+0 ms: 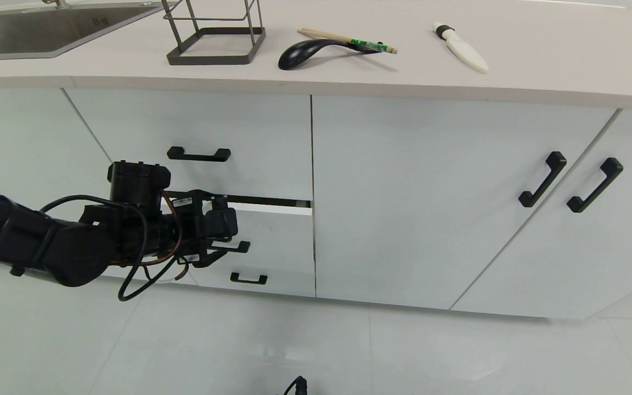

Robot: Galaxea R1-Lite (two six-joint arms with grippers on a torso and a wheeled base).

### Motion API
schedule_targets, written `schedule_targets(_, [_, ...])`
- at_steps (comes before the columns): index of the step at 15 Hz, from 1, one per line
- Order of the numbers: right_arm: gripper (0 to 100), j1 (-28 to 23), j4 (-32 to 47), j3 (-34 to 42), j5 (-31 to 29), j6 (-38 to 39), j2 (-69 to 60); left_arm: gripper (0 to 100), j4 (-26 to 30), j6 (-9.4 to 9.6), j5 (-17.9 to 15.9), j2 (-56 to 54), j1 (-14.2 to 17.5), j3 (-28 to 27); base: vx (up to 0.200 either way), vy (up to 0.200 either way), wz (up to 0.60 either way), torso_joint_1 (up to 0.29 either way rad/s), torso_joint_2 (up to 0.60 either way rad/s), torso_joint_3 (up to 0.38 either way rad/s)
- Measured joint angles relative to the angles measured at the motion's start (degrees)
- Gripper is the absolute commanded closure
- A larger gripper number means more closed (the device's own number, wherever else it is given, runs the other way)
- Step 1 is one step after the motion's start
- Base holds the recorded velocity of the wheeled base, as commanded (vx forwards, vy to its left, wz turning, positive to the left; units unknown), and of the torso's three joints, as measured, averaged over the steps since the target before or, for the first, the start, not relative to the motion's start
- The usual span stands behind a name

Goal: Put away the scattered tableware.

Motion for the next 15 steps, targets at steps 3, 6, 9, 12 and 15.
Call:
schedule_targets(3, [100,0.0,0.0,0.0,0.0,0.0,0.0,0,0.0,0.37,0.0,0.6,0.5,0.1,0.000,0.000,0.00,0.000,0.00,0.000])
schedule_targets(6, [100,0.0,0.0,0.0,0.0,0.0,0.0,0,0.2,1.29,-0.1,-0.5,0.7,2.6,0.000,0.000,0.00,0.000,0.00,0.000])
schedule_targets(9, [100,0.0,0.0,0.0,0.0,0.0,0.0,0,0.9,1.21,-0.1,-3.8,0.7,6.8,0.000,0.000,0.00,0.000,0.00,0.000])
schedule_targets(12, [100,0.0,0.0,0.0,0.0,0.0,0.0,0,1.6,0.99,-0.1,-8.5,0.4,9.8,0.000,0.000,0.00,0.000,0.00,0.000])
schedule_targets(15, [100,0.0,0.0,0.0,0.0,0.0,0.0,0,1.6,0.99,-0.3,-10.8,-0.8,10.8,0.000,0.000,0.00,0.000,0.00,0.000])
